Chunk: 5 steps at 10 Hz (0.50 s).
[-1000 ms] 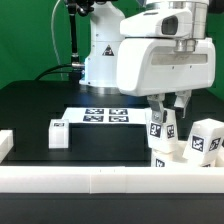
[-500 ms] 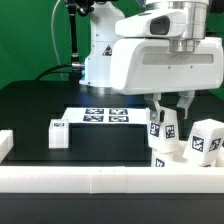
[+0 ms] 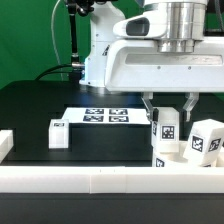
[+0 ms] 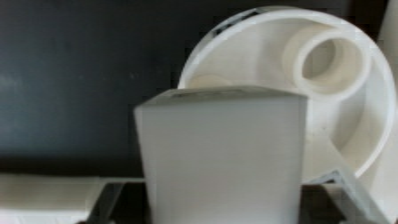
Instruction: Assemble stool
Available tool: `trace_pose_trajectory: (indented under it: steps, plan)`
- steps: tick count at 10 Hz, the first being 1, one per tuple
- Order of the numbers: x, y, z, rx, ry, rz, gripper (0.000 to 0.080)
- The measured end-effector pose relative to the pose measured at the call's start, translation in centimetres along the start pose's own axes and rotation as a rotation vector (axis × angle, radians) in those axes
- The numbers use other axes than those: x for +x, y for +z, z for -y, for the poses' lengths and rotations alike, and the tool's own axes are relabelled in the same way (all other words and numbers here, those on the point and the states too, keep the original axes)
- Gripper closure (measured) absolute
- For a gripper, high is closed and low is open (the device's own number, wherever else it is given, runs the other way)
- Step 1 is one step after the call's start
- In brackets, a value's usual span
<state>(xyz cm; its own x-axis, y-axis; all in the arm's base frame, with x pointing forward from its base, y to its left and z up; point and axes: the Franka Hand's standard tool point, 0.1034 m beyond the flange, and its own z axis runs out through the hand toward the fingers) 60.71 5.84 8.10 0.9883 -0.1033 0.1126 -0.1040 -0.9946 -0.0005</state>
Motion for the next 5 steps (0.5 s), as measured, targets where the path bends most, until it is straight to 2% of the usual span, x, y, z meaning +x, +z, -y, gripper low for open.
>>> trace_pose_trajectory:
  steps: [2,5]
  plan:
    - [0.00,0.04,-0.08,0.000,0.185,-0.002,0.0462]
    - [-0.02,0.08,-0.29,0.013,0.465,0.004,0.0462]
